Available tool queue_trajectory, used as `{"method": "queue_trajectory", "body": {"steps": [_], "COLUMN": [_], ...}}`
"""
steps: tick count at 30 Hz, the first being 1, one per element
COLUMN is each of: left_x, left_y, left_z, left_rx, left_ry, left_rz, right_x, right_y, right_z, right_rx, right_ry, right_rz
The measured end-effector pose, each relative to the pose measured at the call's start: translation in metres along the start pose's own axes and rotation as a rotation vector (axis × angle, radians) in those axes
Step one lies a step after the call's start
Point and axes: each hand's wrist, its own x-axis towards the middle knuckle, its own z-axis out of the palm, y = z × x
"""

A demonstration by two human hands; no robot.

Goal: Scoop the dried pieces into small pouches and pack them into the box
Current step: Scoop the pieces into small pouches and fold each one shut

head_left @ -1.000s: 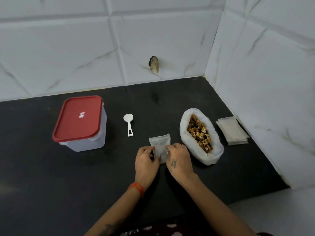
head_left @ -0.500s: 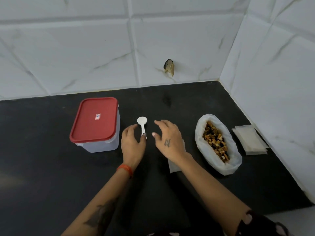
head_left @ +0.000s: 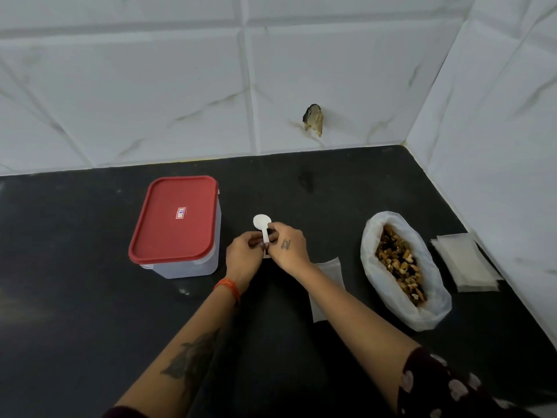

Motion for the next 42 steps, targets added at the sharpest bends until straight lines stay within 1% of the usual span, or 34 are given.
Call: {"method": "queue_trajectory", "body": {"steps": [5, 9, 13, 17, 20, 23, 29, 31, 33, 36, 39, 40, 42], "left_x": [-0.02, -0.05, -0.078, -0.105, -0.121, -0.13, -0.132, -0.132, -0.13, -0.124, -0.118, -0.115, -0.11], "left_y": [0.01, 0.033, 0.055, 0.069, 0.069, 0.066, 0.061, 0.06, 0.059, 0.055, 0.045, 0.039, 0.027], "left_z": [0.015, 0.038, 0.071, 0.106, 0.129, 0.143, 0.152, 0.15, 0.147, 0.133, 0.117, 0.113, 0.107], "left_rx": [-0.087, -0.132, -0.191, -0.183, -0.144, -0.065, 0.043, 0.045, 0.07, 0.109, 0.167, 0.202, 0.252], "left_ry": [-0.028, -0.062, -0.177, -0.314, -0.391, -0.431, -0.452, -0.435, -0.362, -0.205, -0.003, 0.058, 0.133], "left_rz": [0.073, 0.186, 0.244, 0.241, 0.23, 0.209, 0.21, 0.229, 0.296, 0.398, 0.478, 0.481, 0.425], "right_x": [-0.019, -0.046, -0.08, -0.11, -0.127, -0.137, -0.14, -0.138, -0.138, -0.132, -0.121, -0.117, -0.105], "right_y": [0.017, 0.031, 0.052, 0.079, 0.101, 0.118, 0.13, 0.131, 0.129, 0.118, 0.101, 0.094, 0.082], "right_z": [-0.029, -0.069, -0.109, -0.143, -0.156, -0.159, -0.155, -0.154, -0.156, -0.157, -0.152, -0.148, -0.135], "right_rx": [0.111, 0.197, 0.266, 0.22, 0.204, 0.189, 0.062, 0.026, -0.015, -0.075, -0.054, -0.049, -0.042], "right_ry": [0.079, 0.164, 0.268, 0.316, 0.331, 0.334, 0.298, 0.293, 0.315, 0.37, 0.384, 0.374, 0.342], "right_rz": [-0.002, -0.009, 0.038, 0.11, 0.211, 0.264, 0.269, 0.258, 0.238, 0.181, 0.079, 0.035, -0.053]}}
